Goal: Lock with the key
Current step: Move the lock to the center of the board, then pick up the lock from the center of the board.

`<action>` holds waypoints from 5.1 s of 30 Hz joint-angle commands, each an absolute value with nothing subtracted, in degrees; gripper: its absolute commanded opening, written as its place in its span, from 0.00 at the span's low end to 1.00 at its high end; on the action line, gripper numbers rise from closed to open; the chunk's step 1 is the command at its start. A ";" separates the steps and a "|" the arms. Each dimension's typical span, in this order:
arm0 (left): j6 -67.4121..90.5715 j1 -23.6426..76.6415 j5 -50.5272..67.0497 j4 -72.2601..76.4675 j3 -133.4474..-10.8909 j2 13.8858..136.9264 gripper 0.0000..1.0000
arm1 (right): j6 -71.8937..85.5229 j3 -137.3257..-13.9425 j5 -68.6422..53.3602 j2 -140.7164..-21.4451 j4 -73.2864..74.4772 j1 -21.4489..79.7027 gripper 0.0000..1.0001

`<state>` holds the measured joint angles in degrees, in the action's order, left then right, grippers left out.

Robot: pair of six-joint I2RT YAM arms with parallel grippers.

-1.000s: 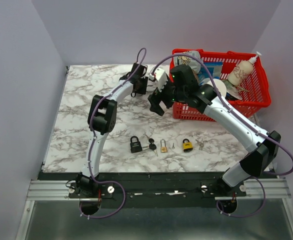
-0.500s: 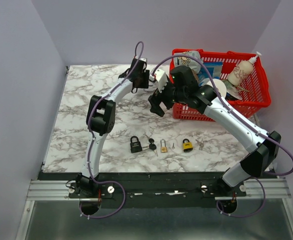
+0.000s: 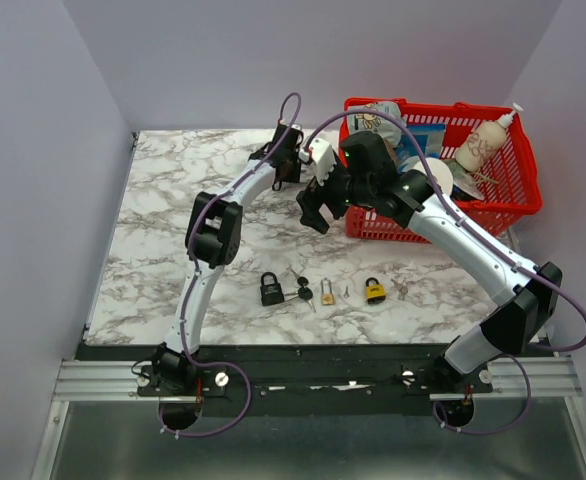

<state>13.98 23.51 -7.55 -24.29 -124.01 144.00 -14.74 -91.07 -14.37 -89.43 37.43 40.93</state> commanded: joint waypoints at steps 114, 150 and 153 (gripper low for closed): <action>-49.22 10.81 32.96 -35.60 -62.32 63.21 0.11 | 13.96 -98.17 -35.06 -100.01 27.51 41.22 0.99; -56.42 23.99 30.67 -42.80 -67.24 57.48 0.09 | 23.55 -95.45 -50.53 -107.14 18.63 45.44 0.51; -56.51 24.17 30.50 -42.54 -67.41 57.74 0.09 | 24.26 -94.31 -51.42 -107.23 18.37 45.53 0.41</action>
